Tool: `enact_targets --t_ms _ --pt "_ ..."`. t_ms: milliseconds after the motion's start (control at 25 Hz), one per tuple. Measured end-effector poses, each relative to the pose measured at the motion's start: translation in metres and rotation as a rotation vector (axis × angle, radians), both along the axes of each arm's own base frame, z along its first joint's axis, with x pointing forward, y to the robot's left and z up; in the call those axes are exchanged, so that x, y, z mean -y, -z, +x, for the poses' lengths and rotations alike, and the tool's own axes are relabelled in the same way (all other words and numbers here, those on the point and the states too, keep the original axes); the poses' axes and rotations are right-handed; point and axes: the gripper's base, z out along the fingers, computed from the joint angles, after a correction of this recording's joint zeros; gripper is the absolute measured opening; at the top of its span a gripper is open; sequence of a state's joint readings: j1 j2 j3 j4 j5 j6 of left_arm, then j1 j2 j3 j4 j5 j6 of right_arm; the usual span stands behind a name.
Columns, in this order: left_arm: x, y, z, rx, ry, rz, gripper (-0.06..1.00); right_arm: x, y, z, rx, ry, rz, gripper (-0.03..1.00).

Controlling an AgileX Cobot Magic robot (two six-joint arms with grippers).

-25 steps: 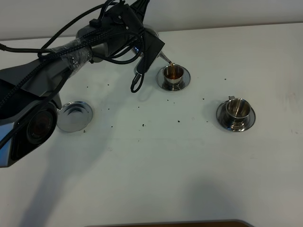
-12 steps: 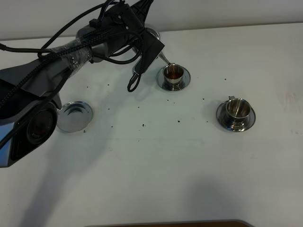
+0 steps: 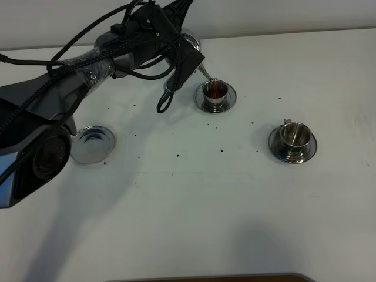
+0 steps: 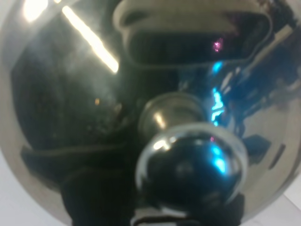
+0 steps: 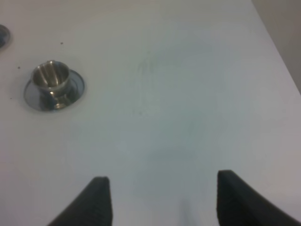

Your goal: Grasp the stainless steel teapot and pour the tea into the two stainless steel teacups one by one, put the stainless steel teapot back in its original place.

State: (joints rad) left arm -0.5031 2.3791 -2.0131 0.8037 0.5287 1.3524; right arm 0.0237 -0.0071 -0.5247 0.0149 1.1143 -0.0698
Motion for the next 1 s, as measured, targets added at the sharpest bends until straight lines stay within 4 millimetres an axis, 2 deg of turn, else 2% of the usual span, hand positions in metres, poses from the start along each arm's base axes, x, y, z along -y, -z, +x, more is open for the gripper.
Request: enact_targets --t_ms 1000 --pt "0.0018 -0.001 0.0009 0.011 0.049 0.03 0.25 0.0 0.0 0.0 0.0 0.0 0.0 0.49"
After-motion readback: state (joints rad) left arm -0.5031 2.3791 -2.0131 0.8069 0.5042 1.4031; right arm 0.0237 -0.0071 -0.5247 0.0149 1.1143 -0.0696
